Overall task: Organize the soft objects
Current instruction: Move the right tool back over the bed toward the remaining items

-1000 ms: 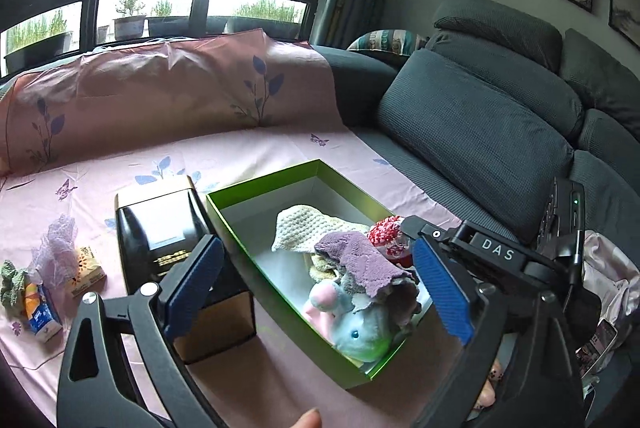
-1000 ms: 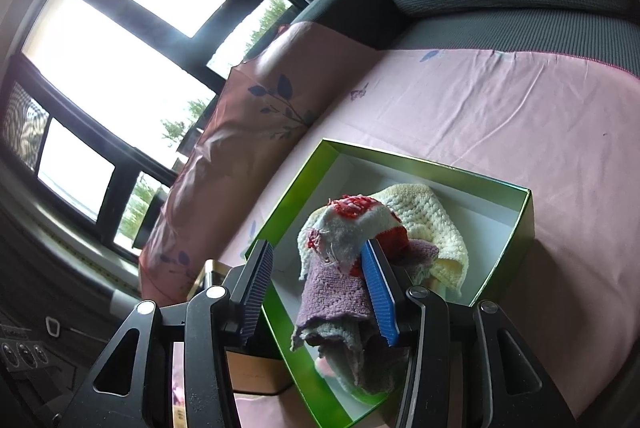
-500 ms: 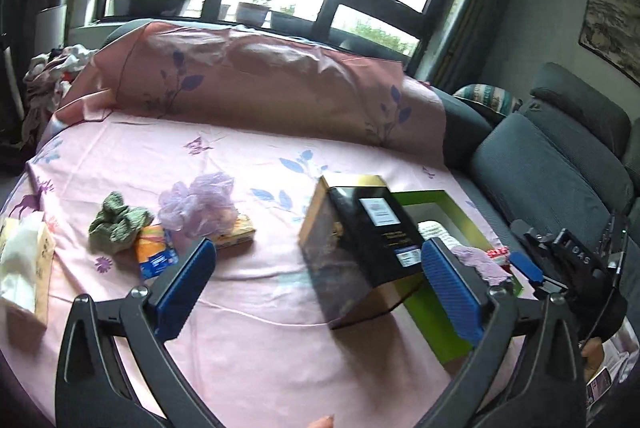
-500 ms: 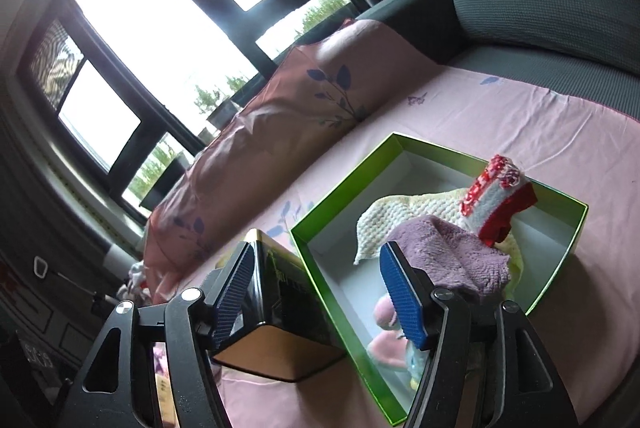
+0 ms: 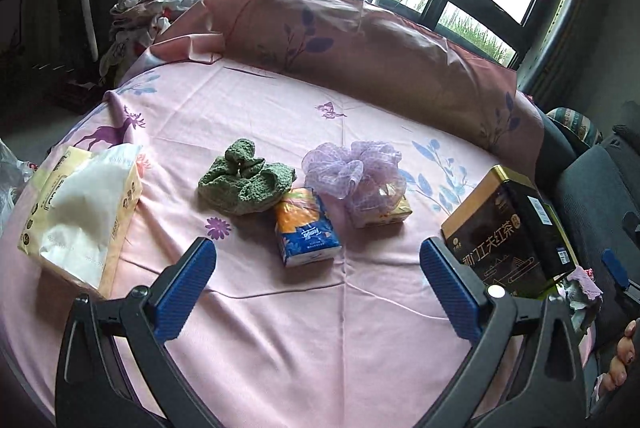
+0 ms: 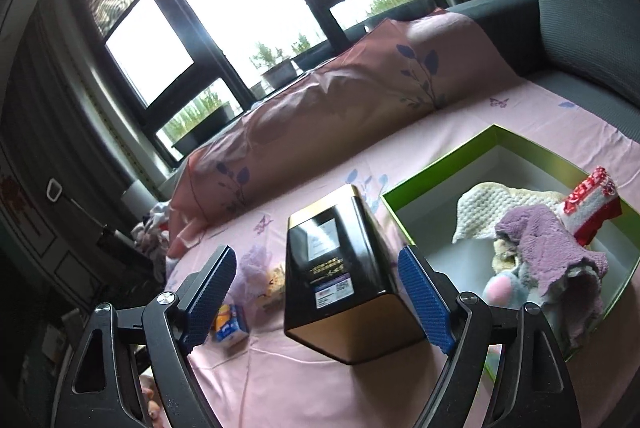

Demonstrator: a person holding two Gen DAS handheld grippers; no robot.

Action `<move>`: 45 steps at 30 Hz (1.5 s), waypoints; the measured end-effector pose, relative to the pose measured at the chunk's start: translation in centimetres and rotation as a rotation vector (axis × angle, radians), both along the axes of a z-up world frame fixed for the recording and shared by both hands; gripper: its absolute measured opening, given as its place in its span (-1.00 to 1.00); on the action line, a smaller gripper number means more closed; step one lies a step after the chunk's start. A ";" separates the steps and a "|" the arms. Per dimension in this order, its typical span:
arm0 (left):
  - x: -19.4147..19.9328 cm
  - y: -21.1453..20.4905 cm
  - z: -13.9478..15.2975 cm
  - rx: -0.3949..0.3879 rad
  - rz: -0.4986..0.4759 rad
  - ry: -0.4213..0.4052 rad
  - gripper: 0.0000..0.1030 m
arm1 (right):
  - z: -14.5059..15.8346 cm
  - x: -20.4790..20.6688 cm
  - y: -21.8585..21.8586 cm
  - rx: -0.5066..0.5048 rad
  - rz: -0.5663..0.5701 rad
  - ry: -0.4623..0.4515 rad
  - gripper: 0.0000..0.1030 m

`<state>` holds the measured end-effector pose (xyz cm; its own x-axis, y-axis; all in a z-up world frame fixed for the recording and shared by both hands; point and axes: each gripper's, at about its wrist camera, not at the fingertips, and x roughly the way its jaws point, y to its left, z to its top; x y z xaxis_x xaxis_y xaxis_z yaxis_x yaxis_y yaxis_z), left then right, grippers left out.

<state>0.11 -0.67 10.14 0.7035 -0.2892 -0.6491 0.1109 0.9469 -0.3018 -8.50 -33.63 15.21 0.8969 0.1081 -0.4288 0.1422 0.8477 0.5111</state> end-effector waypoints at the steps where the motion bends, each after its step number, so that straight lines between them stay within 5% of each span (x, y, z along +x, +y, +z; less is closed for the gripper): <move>1: 0.1 0.2 -0.2 0.004 0.006 0.006 0.97 | 0.0 0.3 0.7 -0.013 0.015 0.009 0.63; 9: 0.3 1.1 -0.7 0.036 0.033 0.011 0.97 | 0.2 1.8 5.9 -0.118 0.087 0.039 0.64; 28: 1.0 3.7 -1.0 -0.054 0.068 0.063 0.97 | -1.0 4.6 16.0 -0.332 0.224 0.096 0.67; 35: 1.0 4.1 -1.0 -0.036 0.082 0.058 0.97 | -0.9 4.4 15.5 -0.289 0.240 0.058 0.69; 38: 1.1 4.3 -1.1 -0.039 0.086 0.066 0.97 | -0.6 4.1 15.4 -0.288 0.226 0.031 0.98; 45: 1.1 4.5 -1.2 -0.027 0.093 0.071 0.97 | -0.7 4.5 15.3 -0.276 0.223 0.028 0.98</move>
